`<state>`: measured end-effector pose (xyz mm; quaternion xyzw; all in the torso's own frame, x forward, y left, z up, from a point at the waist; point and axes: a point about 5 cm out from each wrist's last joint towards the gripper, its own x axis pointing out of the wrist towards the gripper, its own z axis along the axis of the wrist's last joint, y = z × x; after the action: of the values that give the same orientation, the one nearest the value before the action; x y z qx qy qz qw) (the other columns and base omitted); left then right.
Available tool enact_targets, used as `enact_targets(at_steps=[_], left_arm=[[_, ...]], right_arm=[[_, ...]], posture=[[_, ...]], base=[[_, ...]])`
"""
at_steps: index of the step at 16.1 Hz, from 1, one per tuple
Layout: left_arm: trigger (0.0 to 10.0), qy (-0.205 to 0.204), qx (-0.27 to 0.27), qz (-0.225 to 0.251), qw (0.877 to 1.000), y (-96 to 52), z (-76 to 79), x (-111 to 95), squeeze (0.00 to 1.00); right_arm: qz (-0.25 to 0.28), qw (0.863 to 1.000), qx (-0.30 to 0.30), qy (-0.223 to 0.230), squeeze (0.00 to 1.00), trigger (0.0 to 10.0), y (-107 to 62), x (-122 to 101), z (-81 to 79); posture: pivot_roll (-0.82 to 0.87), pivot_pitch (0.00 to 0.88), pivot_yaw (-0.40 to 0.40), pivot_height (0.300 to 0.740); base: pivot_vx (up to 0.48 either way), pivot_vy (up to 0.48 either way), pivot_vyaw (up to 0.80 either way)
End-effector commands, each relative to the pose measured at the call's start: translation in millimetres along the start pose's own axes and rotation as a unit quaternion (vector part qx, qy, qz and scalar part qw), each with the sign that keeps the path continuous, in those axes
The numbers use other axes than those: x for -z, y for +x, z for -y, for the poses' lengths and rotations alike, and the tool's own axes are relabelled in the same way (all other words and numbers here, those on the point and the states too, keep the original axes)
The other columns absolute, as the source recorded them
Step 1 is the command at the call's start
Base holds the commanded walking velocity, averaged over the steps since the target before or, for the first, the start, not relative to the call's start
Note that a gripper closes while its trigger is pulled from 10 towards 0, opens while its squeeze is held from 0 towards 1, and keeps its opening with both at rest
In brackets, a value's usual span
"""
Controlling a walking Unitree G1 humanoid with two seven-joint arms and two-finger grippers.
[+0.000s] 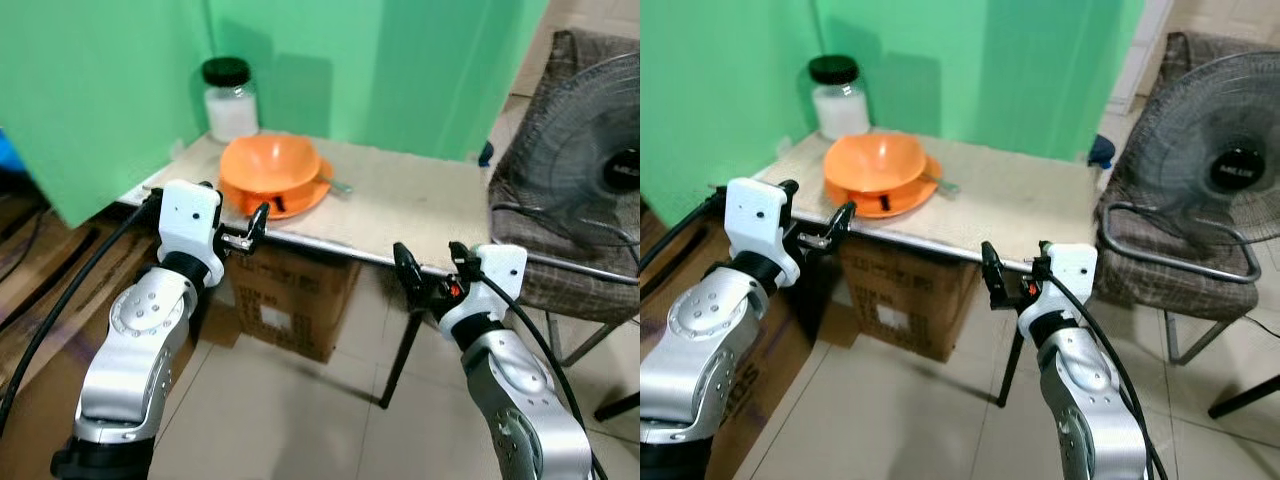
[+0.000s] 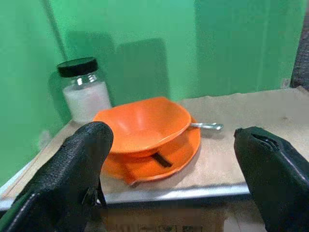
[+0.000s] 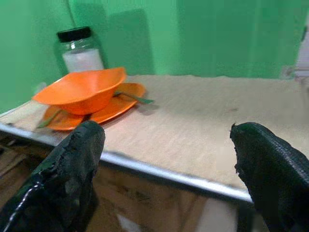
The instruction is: Setting the table
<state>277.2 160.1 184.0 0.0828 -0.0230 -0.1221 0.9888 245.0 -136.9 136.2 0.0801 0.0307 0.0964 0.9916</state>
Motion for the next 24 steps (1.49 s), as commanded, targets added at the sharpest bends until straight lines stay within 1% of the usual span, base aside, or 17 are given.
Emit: enact_targets(at_steps=[1,5,11,13,21,24], left_arm=[[10.0,-0.002,0.004,-0.003,1.0,1.3,0.7,0.1,0.0],[10.0,0.001,0.006,-0.006,1.0,0.7,1.3,1.4,0.0],[10.0,0.005,0.018,-0.009,1.0,-2.0,3.7,2.9,0.0],[10.0,0.005,0.019,-0.011,1.0,-3.8,4.4,3.6,0.0],[10.0,0.003,0.026,-0.018,0.999,-9.3,7.0,9.0,0.0],[10.0,0.009,0.034,-0.018,0.999,-9.1,8.1,10.7,0.0]], right_arm=[[0.003,1.0,-0.003,-0.009,0.0,10.0,3.1,-2.5,-2.1],[0.001,1.0,-0.002,-0.006,0.0,10.0,4.8,-2.4,-2.3],[0.005,1.0,-0.003,0.0,0.0,10.0,8.5,-3.6,-1.7],[0.005,1.0,-0.005,-0.001,0.0,10.0,9.6,-3.7,-1.2],[0.004,1.0,-0.01,-0.006,0.0,10.0,12.9,-5.4,-0.8],[-0.012,0.999,-0.003,0.033,0.0,10.0,18.0,-4.9,4.0]], posture=[[0.05,0.0,0.0,0.74],[0.05,0.0,0.0,0.74],[0.06,0.0,-0.008,0.74],[0.06,0.0,-0.021,0.74],[0.06,0.0,-0.035,0.74],[0.05,0.0,-0.036,0.74]], base=[[0.371,0.0,0.0],[0.373,0.0,0.73],[0.372,0.0,0.0],[0.373,0.0,0.0],[0.368,0.0,0.0],[0.224,0.0,0.0]])
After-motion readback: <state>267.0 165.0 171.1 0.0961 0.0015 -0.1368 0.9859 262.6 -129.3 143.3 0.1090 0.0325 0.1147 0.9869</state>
